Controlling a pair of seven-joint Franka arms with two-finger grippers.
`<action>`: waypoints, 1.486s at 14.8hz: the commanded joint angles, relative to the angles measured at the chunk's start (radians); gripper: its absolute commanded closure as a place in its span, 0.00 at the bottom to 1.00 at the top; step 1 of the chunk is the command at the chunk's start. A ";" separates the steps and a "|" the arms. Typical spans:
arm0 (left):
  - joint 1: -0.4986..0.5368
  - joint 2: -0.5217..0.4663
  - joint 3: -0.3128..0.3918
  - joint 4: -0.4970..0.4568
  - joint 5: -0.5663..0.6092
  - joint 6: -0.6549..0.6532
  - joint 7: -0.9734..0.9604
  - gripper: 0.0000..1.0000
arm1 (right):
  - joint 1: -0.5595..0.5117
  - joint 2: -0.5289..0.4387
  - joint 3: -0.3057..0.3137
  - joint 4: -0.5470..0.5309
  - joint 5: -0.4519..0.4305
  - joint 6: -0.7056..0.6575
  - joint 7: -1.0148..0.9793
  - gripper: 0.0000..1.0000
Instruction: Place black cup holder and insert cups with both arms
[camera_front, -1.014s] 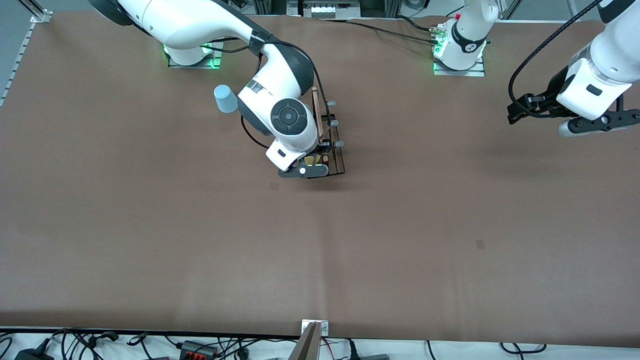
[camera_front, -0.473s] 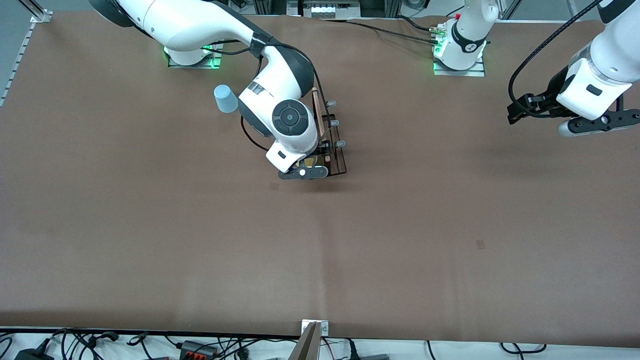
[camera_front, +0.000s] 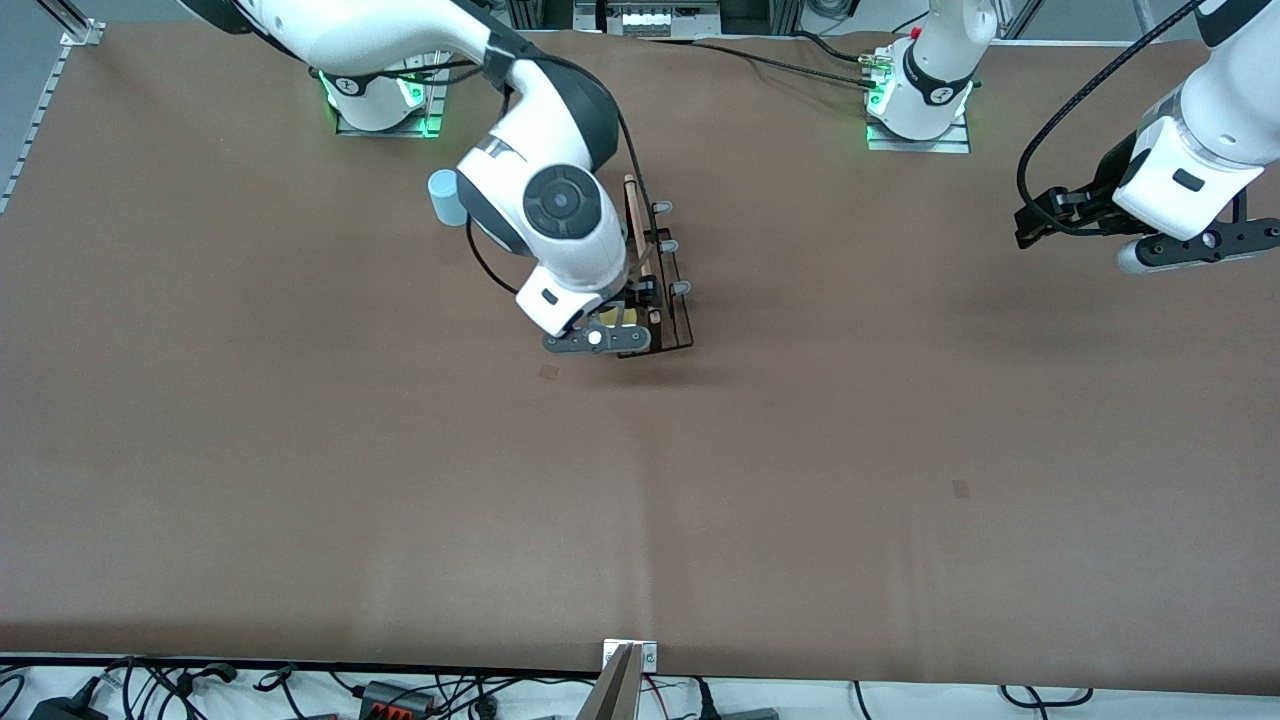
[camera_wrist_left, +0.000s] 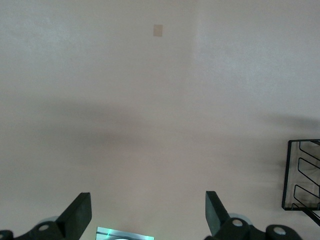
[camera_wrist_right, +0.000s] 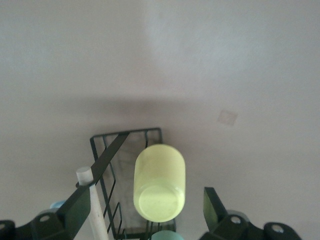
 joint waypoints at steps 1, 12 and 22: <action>0.002 0.009 0.005 0.022 -0.017 -0.012 0.026 0.00 | -0.038 -0.070 0.000 -0.016 -0.055 -0.006 -0.005 0.00; 0.003 0.009 0.007 0.022 -0.019 -0.012 0.026 0.00 | -0.319 -0.161 0.003 0.033 -0.043 -0.112 -0.174 0.00; 0.003 0.009 0.007 0.022 -0.019 -0.012 0.026 0.00 | -0.523 -0.184 0.000 0.033 -0.034 -0.131 -0.410 0.00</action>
